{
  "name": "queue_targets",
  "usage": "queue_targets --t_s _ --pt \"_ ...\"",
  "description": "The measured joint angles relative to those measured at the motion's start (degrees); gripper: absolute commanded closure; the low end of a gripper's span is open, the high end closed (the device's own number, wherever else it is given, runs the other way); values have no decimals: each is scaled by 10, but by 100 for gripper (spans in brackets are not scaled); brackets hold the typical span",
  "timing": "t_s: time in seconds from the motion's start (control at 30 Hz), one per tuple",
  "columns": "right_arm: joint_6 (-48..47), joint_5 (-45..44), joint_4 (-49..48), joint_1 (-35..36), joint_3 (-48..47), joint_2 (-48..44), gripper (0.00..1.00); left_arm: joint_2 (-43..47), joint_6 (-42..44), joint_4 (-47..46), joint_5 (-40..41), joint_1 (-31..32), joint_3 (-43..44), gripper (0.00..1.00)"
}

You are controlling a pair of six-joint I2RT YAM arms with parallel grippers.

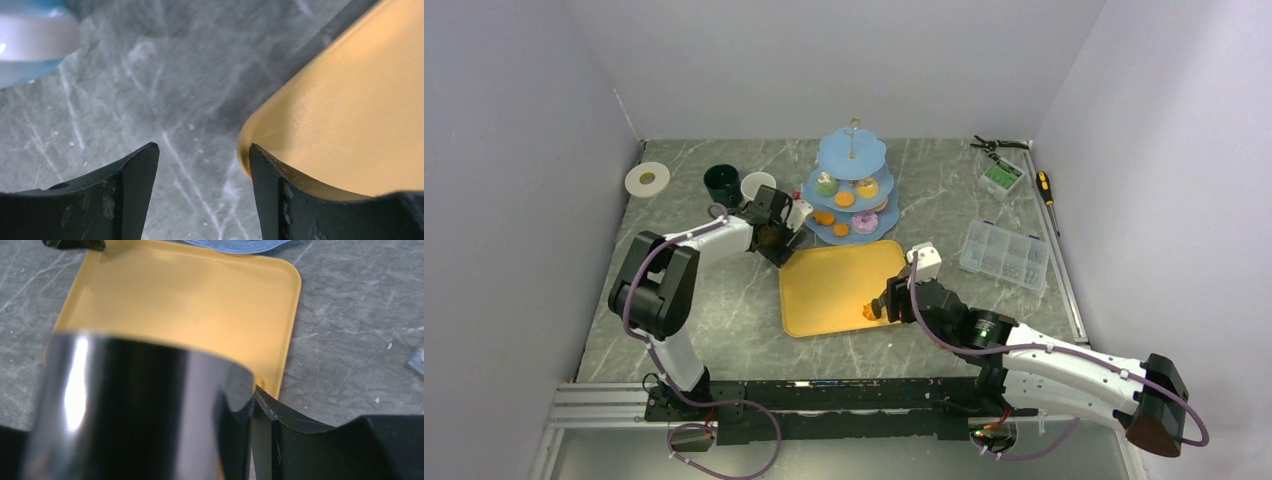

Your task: Serve the afternoon tea

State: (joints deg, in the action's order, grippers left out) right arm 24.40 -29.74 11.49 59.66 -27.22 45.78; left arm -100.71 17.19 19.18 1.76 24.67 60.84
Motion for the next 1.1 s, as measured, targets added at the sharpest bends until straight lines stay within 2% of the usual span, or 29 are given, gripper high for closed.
queue_targets --t_s 0.3,0.57,0.8,1.1 --pt "-9 19 -34 9 0 46 41 6 32 -1 17 -58 -4 25" --pt "-31 39 -93 12 -12 108 41 10 37 45 25 -71 20 9" --pt "-50 42 -117 19 -23 122 41 61 26 127 -11 -79 80 8" --pt "-61 42 -127 24 -23 131 41 91 11 185 -46 -80 120 8"
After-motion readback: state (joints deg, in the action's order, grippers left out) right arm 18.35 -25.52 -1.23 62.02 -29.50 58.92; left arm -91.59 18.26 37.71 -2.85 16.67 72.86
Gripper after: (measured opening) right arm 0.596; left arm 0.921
